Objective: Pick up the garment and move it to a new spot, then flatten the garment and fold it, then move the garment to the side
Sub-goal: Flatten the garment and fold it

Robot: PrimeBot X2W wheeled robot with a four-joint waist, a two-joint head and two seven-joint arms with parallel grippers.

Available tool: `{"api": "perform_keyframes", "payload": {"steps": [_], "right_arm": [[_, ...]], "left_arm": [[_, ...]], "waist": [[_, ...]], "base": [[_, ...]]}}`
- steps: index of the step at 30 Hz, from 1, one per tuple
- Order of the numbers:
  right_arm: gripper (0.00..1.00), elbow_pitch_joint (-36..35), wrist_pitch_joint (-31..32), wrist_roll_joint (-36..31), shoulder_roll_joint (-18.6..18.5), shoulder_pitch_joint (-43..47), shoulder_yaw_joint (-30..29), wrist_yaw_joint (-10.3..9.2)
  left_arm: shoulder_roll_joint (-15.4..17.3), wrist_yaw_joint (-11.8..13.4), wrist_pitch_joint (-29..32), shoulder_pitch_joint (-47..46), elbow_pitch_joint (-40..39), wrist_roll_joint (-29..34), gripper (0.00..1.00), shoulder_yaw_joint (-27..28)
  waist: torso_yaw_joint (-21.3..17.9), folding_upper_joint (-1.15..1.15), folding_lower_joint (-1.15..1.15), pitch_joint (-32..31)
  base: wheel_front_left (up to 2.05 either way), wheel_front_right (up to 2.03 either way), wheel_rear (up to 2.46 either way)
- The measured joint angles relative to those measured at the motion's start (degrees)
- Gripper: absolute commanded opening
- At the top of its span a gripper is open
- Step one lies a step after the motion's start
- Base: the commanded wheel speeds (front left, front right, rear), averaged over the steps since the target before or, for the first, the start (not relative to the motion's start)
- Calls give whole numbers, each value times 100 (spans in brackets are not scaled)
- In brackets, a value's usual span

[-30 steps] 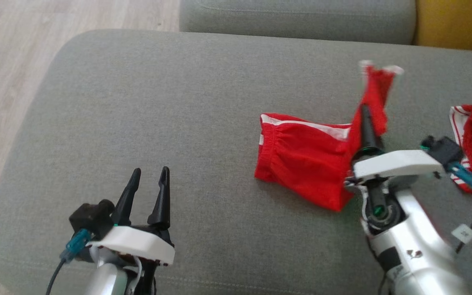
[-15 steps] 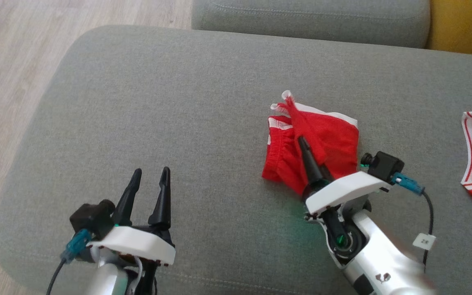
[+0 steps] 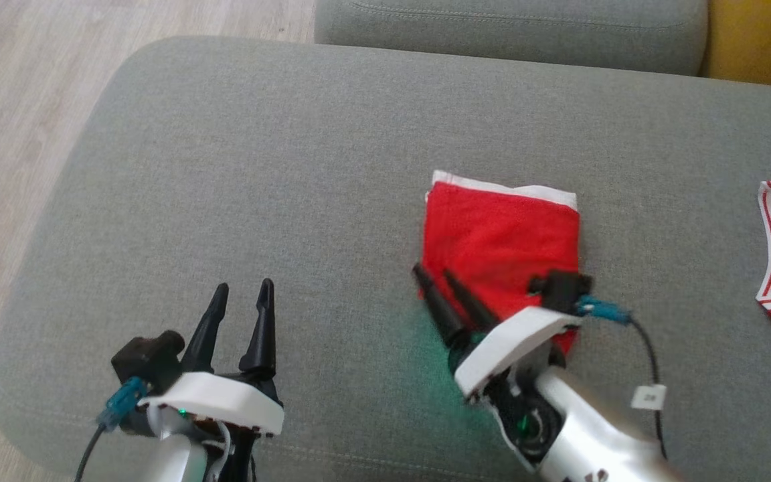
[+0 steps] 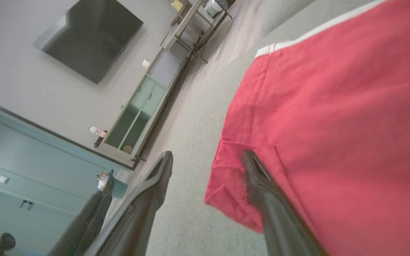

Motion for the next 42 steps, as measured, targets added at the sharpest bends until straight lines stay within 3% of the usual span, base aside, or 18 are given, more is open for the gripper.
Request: {"api": "perform_keyframes", "payload": {"steps": [3, 7, 13, 19, 24, 28, 30, 32, 35, 38, 42], "right_arm": [[100, 381, 319, -275, 0, -36, 417, 0], [100, 732, 346, -467, -10, -118, 538, 0], [100, 671, -11, -398, -89, -333, 108, 0], [100, 417, -365, -543, -591, -364, -478, 0], [100, 385, -571, -1856, -1189, -350, -1110, 0], [100, -76, -610, -3292, -1345, -110, -2247, 0], [100, -505, -613, -3947, -1278, 233, -2913, 0], [100, -715, -627, -4256, -1218, 456, -3175, 0], [100, -1270, -627, -5013, -877, 1249, -3807, 0], [100, -1692, -626, -5705, -647, 1852, -4039, 0], [100, -2041, -626, -6095, -388, 2132, -4252, 0]], "left_arm": [[0, 0, 0, -1, 2, -1, 100, 2], [0, 2, 0, -1, 1, -1, 100, -9], [0, 49, 0, -2, -40, -3, 100, 48], [0, 48, 0, 3, -109, -2, 100, 80], [0, 45, 0, 5, -249, 0, 100, 85], [0, 41, 0, 6, -388, 188, 100, 88], [0, 38, 0, 7, -442, 258, 100, 101], [0, 38, 0, 7, -467, 278, 100, 113], [0, 40, 0, 15, -557, 438, 100, 169], [0, 45, 0, 94, -601, 584, 100, 216], [-1, 123, 0, 289, -716, 764, 100, 248]], "waist": [[-16, 0, 0, -6], [-52, 0, 0, -12], [-229, 0, 0, -43], [-489, 0, 0, -160], [-721, 0, 0, -265], [-879, 0, 0, -324], [-942, 0, 0, -338], [-970, 0, 0, -342], [-1049, 0, 0, -340], [-1089, 0, 0, -326], [-1106, 0, 0, -323]], "base": [[0, 0, 0], [0, 0, 0], [0, 0, 0], [0, 0, 0], [0, 0, 0], [0, 0, 0], [0, 0, 0], [0, 0, 0], [0, 0, 0], [0, 0, 0], [0, 0, 0]]}}
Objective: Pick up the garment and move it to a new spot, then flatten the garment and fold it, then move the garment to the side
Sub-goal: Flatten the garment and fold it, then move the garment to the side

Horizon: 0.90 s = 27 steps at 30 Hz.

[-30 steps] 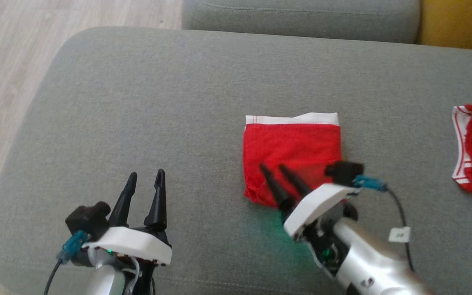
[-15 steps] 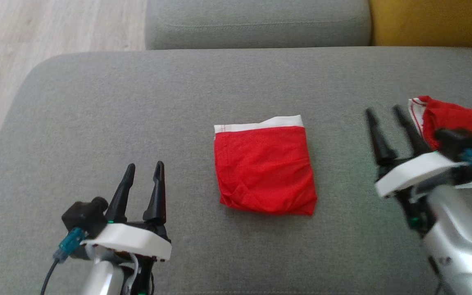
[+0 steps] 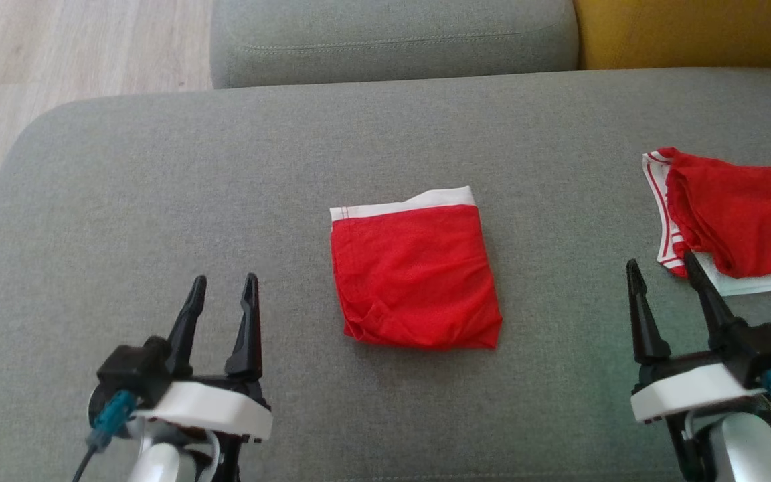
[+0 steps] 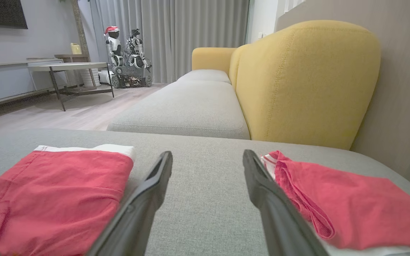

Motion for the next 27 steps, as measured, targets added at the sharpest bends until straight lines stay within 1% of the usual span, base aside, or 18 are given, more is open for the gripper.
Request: {"api": "perform_keyframes", "payload": {"steps": [3, 9, 14, 21, 24, 27], "right_arm": [[100, -101, 0, -177, 110, 32, -89, 0], [100, -181, 0, -369, 191, 143, -152, 0], [100, -179, 0, -371, 281, 221, -155, 0], [100, -154, 0, -363, 291, 225, -157, 0], [100, -114, 0, -248, 292, 225, -114, 0], [100, -49, 46, 45, 301, 213, 134, 0]], "left_arm": [[2, 78, 0, 88, -75, 51, 100, 19], [4, 122, 0, 177, -129, 53, 100, 5], [4, 123, 0, 179, -129, 62, 100, 0], [4, 118, 0, 179, -119, 63, 100, -12], [4, 112, 0, 179, -79, 63, 100, -38], [4, 67, 0, 174, -46, 62, 100, -69]], "waist": [[4, 0, 0, 6], [48, 0, 0, -10], [69, 0, 0, -29], [79, 0, 0, -22], [118, 0, 0, 12], [175, 0, 0, 74]], "base": [[0, 0, 0], [0, 0, 0], [0, 0, 0], [0, 0, 0], [0, 0, 0], [0, 0, 0]]}}
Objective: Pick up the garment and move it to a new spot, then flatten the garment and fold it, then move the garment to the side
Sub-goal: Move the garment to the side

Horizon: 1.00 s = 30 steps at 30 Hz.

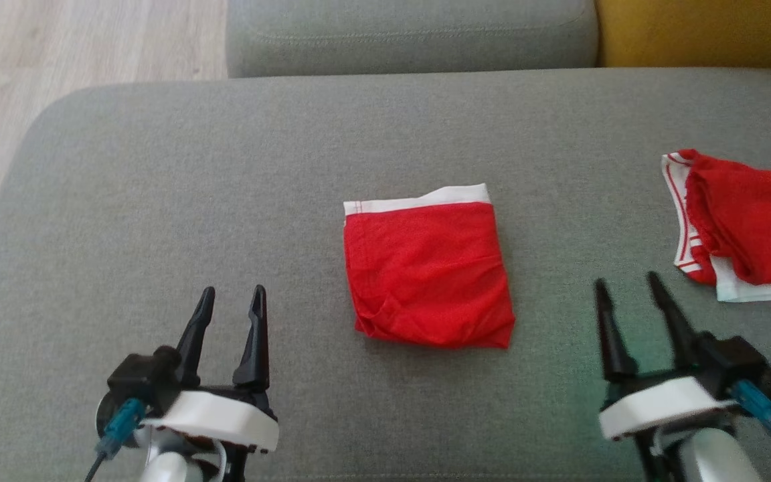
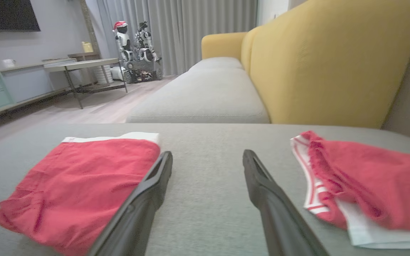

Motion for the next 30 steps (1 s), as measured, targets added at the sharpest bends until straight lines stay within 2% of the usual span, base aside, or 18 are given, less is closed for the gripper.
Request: {"api": "perform_keyframes", "payload": {"steps": [6, 9, 14, 22, 23, 24, 30], "right_arm": [[100, 287, 376, 889, 37, -437, 598, 0], [100, 738, 579, 1284, 38, -914, 858, 0], [100, 1551, 788, 1440, 35, -1367, 1023, 0], [100, 2571, 722, 1623, 36, -2024, 1285, 0], [44, 2670, 714, 1623, 34, -2089, 1357, 0], [0, 2771, 657, 1615, 35, -2145, 1413, 0], [0, 3144, 315, 1436, 0, -2364, 1640, 0]], "left_arm": [[0, -26, 0, -43, 54, 0, 100, -107], [1, -27, 0, -156, 71, -2, 100, -143], [0, -26, 0, -289, 88, -11, 100, -243], [0, -19, 0, -407, 140, -11, 100, -304], [-1, -18, 0, -408, 141, -11, 100, -304], [-1, -12, 0, -408, 145, -11, 100, -304], [-1, 5, 0, -408, 152, -11, 100, -293]], "waist": [[144, 0, 0, 194], [278, 0, 0, 331], [471, 0, 0, 486], [700, 0, 1, 698], [707, 0, 1, 713], [706, 0, 1, 725], [611, 0, 1, 737]], "base": [[0, 0, 0], [0, 0, 0], [0, 0, 0], [0, 0, 0], [0, 0, 0], [0, 0, 0], [0, 0, 0]]}}
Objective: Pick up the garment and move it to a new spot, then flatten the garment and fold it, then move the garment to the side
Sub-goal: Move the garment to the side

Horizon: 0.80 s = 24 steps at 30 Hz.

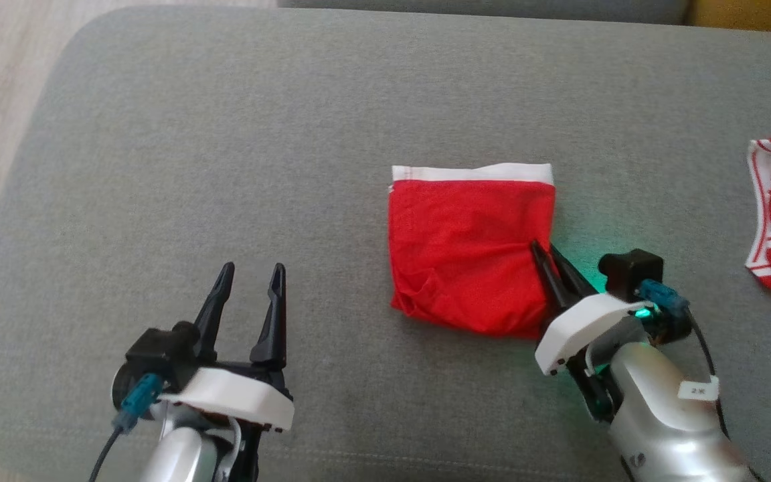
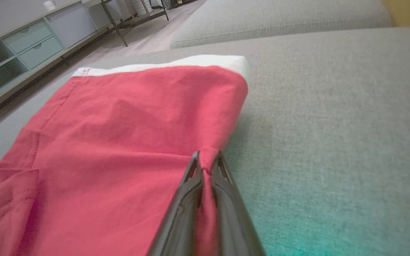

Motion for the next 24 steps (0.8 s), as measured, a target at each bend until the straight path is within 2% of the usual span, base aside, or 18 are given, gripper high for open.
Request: {"api": "perform_keyframes", "payload": {"steps": [5, 12, 16, 24], "right_arm": [[0, 74, -243, -548, -212, -199, 210, 1], [0, -443, -304, -1104, -1059, -319, 327, 0], [0, -776, -274, -1096, -1684, -330, 410, 0], [0, -1238, 216, -576, -2883, -747, 702, 1]], "left_arm": [[1, 0, 0, 0, -3, 0, 100, 34], [1, -34, 0, -31, -64, 1, 100, 99], [0, -55, 0, -148, -109, 2, 100, 100], [-1, -160, 0, -300, -87, 171, 100, 93]], "waist": [[-217, 0, 0, -24], [-654, 0, 0, -34], [-922, 0, 0, 18], [-1349, 0, 0, 349]], "base": [[0, 0, 0], [0, 0, 0], [0, 0, 0], [0, 0, 0]]}}
